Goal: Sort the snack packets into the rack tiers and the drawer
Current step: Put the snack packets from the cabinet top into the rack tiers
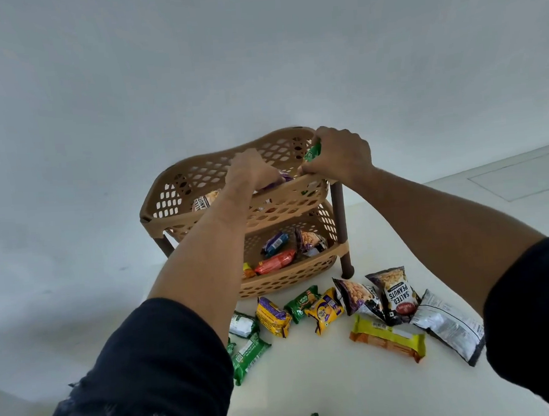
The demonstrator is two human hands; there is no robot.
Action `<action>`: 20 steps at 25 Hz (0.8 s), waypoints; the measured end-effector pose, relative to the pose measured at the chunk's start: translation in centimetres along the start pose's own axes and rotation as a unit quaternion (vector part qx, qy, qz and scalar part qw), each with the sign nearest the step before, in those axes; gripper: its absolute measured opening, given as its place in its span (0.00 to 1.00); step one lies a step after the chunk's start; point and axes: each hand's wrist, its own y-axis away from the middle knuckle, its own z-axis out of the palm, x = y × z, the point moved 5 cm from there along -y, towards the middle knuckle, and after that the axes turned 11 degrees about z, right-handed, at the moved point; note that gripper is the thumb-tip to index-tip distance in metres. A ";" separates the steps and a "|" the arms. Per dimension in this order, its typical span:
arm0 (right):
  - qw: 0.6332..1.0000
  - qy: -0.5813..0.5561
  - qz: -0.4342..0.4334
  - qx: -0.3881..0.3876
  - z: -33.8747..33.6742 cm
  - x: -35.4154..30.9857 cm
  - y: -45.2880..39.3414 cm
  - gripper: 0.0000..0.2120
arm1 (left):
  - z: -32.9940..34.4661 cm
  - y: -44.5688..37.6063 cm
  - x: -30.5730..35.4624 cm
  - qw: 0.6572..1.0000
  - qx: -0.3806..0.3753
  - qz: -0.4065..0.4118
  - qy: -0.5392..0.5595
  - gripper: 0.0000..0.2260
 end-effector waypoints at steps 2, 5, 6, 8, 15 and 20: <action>1.000 0.008 -0.007 0.009 0.0 0.1 0.1 0.29 | 0.0 0.3 0.2 1.000 -0.001 0.006 0.022 0.12; 1.000 -0.014 -0.018 0.000 0.1 0.2 0.4 0.27 | -0.5 1.2 0.4 0.998 0.032 0.026 0.045 0.08; 0.999 -0.030 -0.022 -0.001 0.0 0.4 0.7 0.24 | -0.7 1.7 0.6 0.996 0.058 0.039 0.056 0.06; 0.997 -0.064 -0.032 0.018 -0.6 0.9 1.5 0.19 | -1.2 3.3 1.4 0.985 0.144 0.080 0.057 0.05; 0.975 -0.153 -0.083 0.136 -0.7 5.1 6.7 0.07 | 1.8 10.7 5.3 0.858 0.337 0.375 -0.095 0.06; 0.984 -0.134 -0.098 0.064 3.4 9.7 10.8 0.03 | 10.1 14.0 4.0 0.886 0.175 0.417 -0.105 0.05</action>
